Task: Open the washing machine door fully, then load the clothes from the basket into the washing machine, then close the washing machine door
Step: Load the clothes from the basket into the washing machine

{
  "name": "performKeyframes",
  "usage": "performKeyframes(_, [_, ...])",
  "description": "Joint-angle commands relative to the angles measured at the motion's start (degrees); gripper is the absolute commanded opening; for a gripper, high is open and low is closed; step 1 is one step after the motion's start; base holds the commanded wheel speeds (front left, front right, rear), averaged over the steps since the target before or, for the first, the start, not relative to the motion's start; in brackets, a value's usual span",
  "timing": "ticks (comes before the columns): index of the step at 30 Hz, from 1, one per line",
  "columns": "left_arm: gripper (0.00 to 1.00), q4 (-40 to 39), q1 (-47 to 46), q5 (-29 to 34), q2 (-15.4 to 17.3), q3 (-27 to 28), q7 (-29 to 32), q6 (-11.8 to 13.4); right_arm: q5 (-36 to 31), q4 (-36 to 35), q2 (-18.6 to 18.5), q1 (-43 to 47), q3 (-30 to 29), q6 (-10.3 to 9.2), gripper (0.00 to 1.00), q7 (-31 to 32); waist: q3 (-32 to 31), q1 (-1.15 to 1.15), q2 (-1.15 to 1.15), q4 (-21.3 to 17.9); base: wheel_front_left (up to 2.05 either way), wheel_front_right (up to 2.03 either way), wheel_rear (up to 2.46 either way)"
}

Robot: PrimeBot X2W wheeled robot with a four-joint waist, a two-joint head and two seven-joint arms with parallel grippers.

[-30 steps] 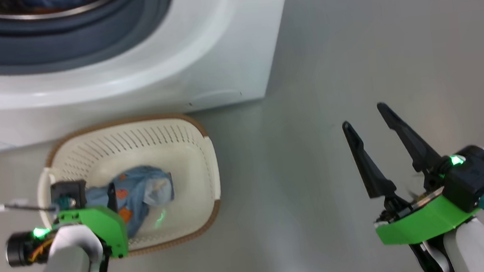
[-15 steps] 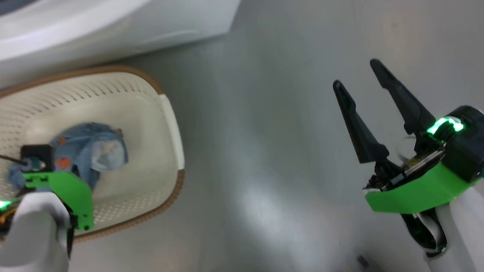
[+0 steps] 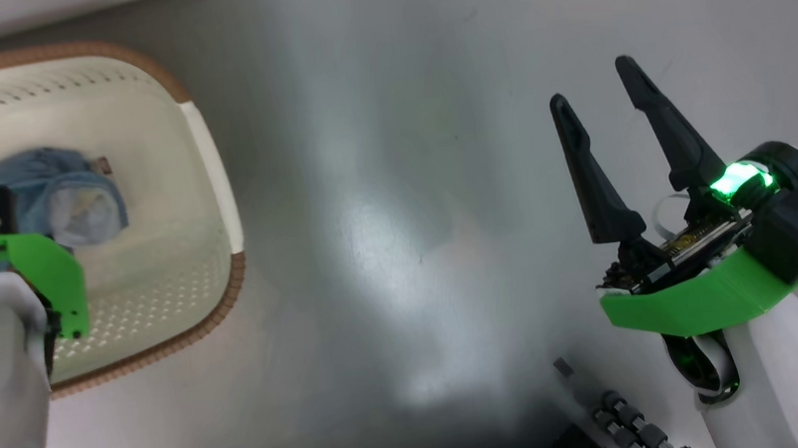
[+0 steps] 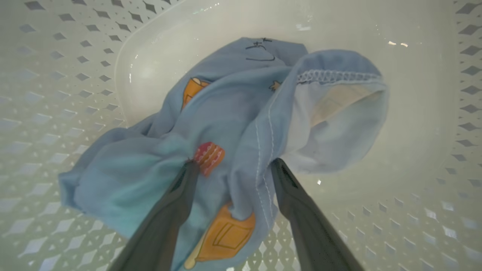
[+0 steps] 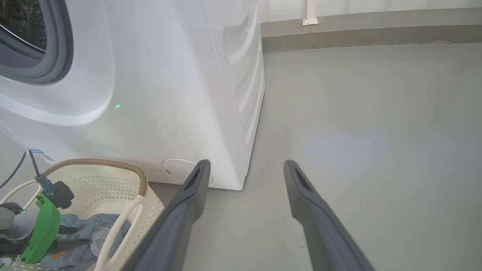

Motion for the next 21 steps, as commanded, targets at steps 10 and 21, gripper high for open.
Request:
performKeyframes(10, [0.00,0.7,-1.2,-1.6,4.0,1.3,1.3,1.4,1.0,-1.9,0.7,0.1,1.3,0.09,1.00,-0.7,4.8,0.00,-0.01,-2.5,0.00,0.00,0.00])
performKeyframes(21, [0.00,1.0,-1.2,-2.1,2.3,0.5,0.3,2.6,0.4,-1.8,0.4,0.3,0.2,0.09,1.00,-0.7,3.5,0.00,-0.01,-0.5,0.00,0.00,0.00])
